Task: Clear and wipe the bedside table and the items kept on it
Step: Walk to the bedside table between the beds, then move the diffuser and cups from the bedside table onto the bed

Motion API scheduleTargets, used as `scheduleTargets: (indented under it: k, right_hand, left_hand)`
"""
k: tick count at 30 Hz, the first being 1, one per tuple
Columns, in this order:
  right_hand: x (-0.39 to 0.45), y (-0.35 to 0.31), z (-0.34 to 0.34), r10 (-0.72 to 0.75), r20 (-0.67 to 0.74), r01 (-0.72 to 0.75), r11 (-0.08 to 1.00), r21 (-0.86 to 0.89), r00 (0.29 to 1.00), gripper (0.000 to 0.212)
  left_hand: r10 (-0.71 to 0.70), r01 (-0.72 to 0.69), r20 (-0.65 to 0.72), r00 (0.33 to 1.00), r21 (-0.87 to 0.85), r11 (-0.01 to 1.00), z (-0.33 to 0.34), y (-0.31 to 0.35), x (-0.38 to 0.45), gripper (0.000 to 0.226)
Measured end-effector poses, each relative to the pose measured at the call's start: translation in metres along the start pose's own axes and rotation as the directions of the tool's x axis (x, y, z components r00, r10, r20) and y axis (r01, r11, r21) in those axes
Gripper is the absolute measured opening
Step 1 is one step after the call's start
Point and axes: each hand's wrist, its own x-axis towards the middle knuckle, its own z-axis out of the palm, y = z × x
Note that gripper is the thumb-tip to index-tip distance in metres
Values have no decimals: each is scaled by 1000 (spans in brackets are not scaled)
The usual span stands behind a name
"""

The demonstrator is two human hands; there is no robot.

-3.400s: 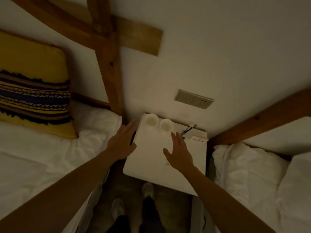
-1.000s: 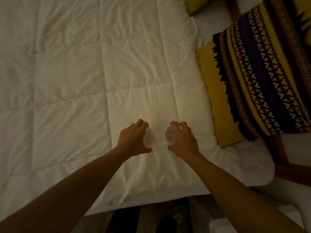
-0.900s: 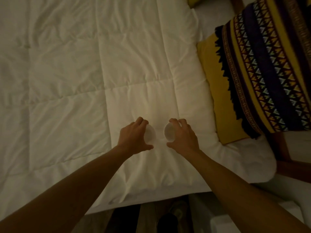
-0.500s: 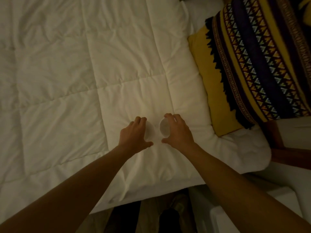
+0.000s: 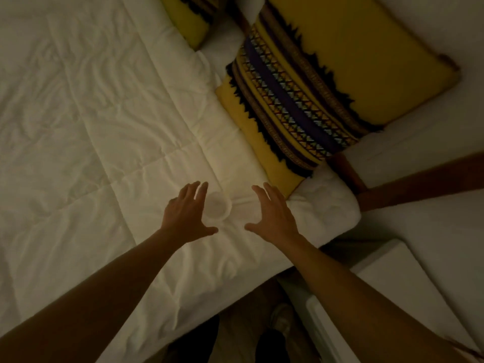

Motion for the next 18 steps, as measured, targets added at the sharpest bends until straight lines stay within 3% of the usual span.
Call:
scheduleTargets:
  k: [7,13,18]
  right_hand:
    - [-74,100,-47,191,-196,-169,978,124,962,109]
    - [-156,194,-47,365,-283,-307,924,229,887,107]
    - [-232,263,-23,506,-270,-433,854,287,819,107]
  left_hand:
    - [282,-283,28,959,84,955,-17,126,25,133]
    - [531,-536,74,844,66,842,16,259,10,131]
    - [642,-658,167,749,71,749,54,354,-10,130]
